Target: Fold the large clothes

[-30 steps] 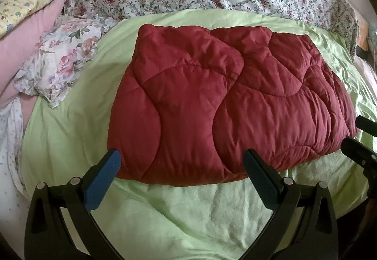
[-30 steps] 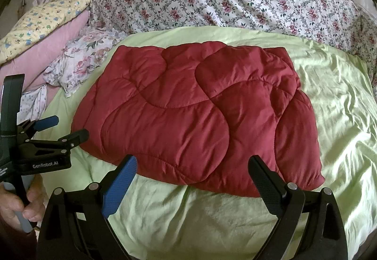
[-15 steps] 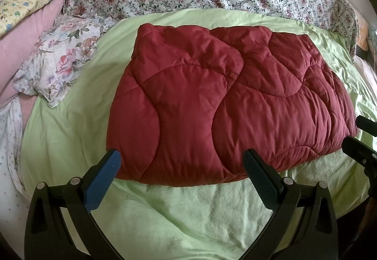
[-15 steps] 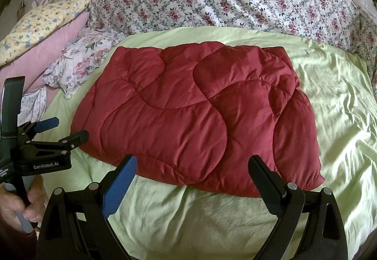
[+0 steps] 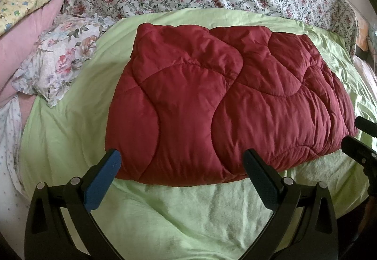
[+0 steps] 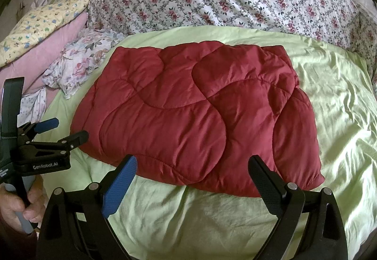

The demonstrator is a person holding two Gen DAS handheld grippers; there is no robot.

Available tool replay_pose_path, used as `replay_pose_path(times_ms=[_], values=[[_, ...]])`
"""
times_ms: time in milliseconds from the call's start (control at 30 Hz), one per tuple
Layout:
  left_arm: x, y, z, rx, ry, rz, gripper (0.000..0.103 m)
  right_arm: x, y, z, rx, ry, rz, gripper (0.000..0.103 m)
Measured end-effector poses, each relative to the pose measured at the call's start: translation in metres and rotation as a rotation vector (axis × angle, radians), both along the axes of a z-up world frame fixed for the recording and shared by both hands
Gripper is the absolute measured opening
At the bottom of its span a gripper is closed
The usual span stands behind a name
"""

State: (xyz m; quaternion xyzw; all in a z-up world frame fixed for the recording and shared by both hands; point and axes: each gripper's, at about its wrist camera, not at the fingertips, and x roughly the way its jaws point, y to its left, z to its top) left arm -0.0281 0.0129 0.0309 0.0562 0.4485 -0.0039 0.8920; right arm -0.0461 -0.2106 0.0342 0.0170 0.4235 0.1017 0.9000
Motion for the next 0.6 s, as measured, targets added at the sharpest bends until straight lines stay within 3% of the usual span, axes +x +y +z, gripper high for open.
replay_pose_path(times_ms=[600], values=[[0.0074,0.0013,-0.0034,-0.055,0.013,-0.015,0.103,0.0058,-0.0062,-0.0068,0.023,0.014,-0.023,0.096]])
